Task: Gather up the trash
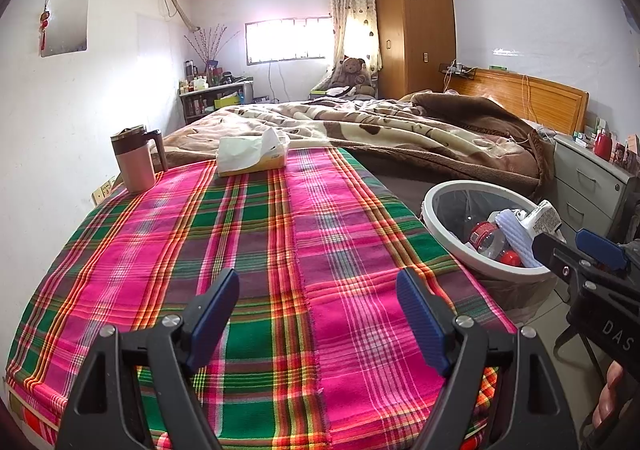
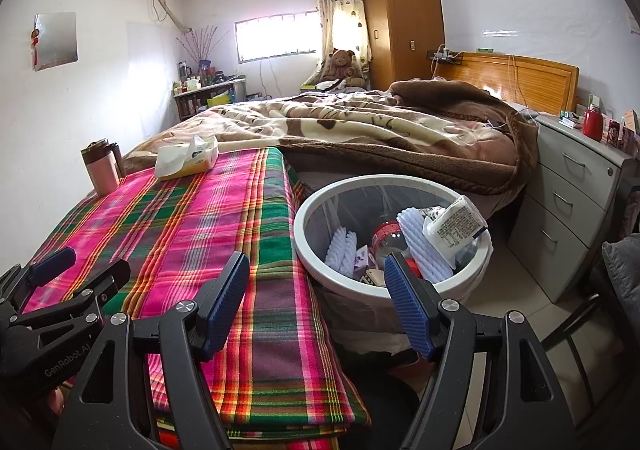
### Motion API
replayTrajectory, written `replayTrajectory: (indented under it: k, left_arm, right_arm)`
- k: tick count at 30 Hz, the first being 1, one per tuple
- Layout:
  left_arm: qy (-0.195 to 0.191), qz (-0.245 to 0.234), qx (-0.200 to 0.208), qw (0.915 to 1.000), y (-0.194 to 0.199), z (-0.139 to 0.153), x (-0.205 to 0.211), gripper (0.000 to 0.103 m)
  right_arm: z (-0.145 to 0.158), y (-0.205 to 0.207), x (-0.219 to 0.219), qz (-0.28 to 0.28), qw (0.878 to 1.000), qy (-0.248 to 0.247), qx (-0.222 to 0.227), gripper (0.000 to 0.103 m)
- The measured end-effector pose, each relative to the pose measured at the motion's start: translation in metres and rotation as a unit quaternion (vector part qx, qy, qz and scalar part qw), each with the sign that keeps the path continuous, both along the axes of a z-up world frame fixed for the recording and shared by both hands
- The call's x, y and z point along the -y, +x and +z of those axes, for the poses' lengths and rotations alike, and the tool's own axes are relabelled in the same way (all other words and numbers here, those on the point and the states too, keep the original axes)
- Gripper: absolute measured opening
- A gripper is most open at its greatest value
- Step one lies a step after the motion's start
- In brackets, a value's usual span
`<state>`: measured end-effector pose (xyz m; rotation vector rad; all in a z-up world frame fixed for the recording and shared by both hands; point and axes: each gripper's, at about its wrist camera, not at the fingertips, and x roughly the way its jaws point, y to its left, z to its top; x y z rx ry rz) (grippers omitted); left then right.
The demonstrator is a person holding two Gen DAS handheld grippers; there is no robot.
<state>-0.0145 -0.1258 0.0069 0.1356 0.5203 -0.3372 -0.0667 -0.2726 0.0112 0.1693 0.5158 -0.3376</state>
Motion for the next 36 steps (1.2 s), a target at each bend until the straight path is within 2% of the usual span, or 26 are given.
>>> replayTrajectory:
  k: [36]
  left_arm:
    - [-0.002,0.006,0.001,1.0000,0.0005,0.0015,-0.0042,0.082]
  right_arm:
    - [-0.0026,0.0004,-0.0027,0.000,1.000,-0.001,-0.004,0.071]
